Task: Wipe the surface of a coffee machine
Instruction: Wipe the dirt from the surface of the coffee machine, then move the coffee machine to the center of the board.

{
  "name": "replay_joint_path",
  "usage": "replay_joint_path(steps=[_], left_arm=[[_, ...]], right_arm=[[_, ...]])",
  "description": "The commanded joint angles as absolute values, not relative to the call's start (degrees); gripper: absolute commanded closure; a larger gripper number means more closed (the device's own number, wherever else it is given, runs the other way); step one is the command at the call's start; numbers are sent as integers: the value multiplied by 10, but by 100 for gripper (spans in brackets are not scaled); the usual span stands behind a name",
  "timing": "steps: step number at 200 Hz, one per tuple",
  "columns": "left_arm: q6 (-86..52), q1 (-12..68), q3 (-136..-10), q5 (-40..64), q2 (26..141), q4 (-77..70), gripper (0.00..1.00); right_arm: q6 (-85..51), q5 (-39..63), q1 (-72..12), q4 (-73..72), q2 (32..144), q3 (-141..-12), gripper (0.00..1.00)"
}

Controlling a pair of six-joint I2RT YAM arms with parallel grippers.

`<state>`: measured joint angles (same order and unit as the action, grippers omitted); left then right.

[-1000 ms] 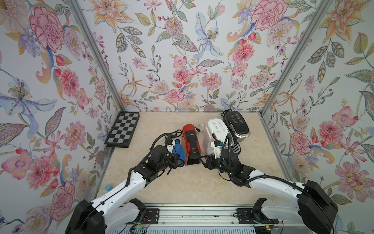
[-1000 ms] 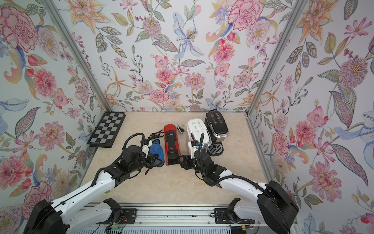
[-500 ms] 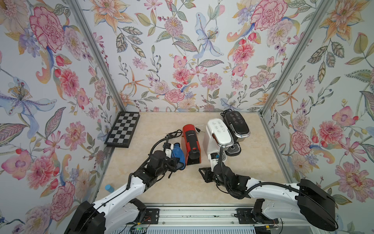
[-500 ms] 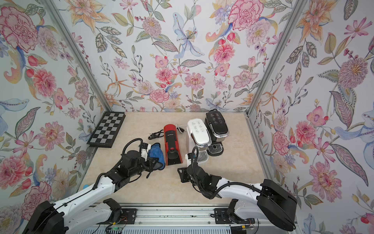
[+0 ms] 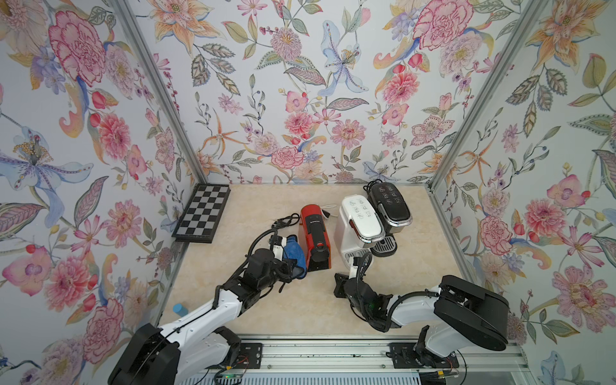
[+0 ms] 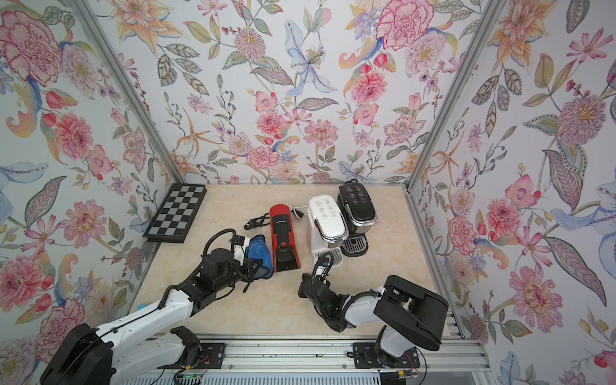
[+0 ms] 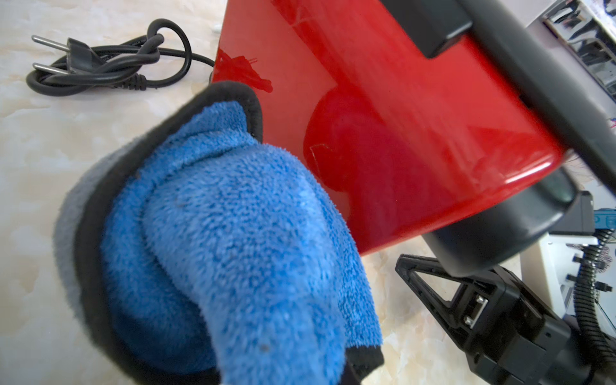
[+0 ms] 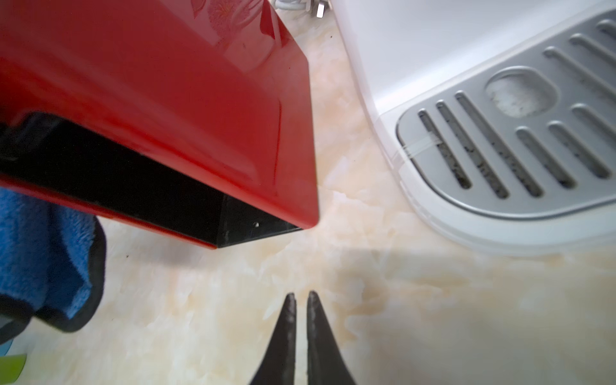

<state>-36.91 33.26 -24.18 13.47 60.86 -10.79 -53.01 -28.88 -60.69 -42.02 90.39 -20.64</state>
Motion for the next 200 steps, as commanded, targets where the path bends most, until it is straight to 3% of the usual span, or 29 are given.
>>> replay_joint_path(steps=[1, 117, 150, 200], left_arm=[[-372, 327, -232, 129, 609, -131, 100], [-361, 276, -231, 118, 744, -303, 100], [-360, 267, -264, 125, 799, -327, 100], [-359, 244, -259, 117, 786, -328, 100]], right_arm=[[-558, -331, -595, -502, 937, -224, 88], [-486, -299, -575, -528, 1059, -353, 85], [-462, -234, -558, -495, 1093, -409, 83], [-441, -155, -547, -438, 1160, -522, 83]])
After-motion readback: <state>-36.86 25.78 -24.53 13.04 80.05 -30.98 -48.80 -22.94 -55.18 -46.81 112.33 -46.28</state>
